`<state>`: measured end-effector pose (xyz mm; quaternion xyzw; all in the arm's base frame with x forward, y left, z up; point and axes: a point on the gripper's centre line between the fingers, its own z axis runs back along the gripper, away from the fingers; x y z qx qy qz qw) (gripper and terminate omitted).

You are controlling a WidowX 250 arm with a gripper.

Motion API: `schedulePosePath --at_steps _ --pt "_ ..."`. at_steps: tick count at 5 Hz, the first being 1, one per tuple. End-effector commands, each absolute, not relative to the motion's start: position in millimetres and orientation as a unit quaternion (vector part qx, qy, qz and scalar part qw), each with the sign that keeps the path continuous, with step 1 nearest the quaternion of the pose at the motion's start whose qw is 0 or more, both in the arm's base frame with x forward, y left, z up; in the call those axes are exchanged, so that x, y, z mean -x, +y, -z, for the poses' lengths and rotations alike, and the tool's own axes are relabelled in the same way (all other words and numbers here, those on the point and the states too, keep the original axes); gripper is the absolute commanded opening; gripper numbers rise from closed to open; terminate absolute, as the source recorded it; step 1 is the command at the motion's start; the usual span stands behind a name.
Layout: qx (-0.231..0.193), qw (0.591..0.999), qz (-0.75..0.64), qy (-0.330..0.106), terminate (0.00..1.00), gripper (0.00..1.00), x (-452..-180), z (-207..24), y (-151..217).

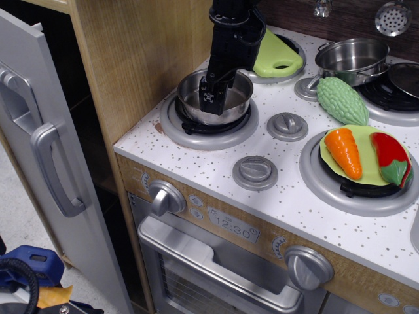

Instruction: Pick up pan from stove

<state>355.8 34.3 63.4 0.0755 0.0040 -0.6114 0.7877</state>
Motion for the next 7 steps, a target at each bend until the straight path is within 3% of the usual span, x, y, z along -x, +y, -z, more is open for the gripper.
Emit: schedulePosePath --at_steps 1,6,7 --pt "-0.075 0.788 0.611 0.004 0.00 1.00 -356 -63 34" --pt "-0.058 0.796 0.602 -0.029 0.00 1.00 -355 -33 44" --pt "-0.064 0.797 0.601 -0.026 0.00 0.00 -354 -32 44"
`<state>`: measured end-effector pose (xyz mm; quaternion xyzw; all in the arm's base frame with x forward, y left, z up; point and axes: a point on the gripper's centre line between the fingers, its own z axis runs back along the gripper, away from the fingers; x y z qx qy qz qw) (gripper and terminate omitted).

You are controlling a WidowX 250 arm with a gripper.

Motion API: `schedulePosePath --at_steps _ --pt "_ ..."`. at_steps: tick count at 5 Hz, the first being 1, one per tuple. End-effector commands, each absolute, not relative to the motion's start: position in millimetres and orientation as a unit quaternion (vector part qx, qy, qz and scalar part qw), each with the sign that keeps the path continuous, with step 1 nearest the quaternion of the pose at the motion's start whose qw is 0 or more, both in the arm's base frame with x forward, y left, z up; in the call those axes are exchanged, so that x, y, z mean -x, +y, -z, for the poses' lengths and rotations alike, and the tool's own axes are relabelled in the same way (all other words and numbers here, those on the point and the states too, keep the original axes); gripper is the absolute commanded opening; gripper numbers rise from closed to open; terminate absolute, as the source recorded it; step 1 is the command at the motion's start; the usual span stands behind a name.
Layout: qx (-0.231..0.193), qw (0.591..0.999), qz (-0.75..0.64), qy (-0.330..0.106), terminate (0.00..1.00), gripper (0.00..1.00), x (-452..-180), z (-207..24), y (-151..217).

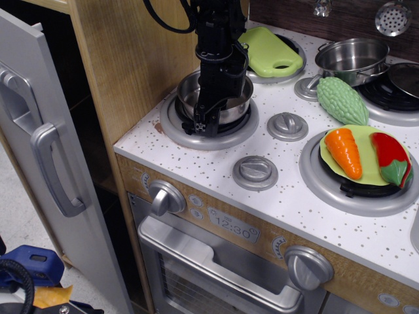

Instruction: Pick up pan from stove

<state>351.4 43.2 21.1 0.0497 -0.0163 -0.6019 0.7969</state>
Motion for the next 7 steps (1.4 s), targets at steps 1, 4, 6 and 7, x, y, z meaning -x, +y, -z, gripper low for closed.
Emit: schedulePosePath --at_steps 1,4,6,7 --pt "-0.071 0.796 0.600 -0.023 0.00 0.00 -353 -32 44" --pt "-0.109 0.802 0.586 -0.024 0.00 0.00 -353 -54 44" --pt "-0.163 0.808 0.565 -0.026 0.00 0.00 -348 -87 46" --pt "-0.182 0.801 0.570 -0.026 1.00 0.00 -349 -94 48"
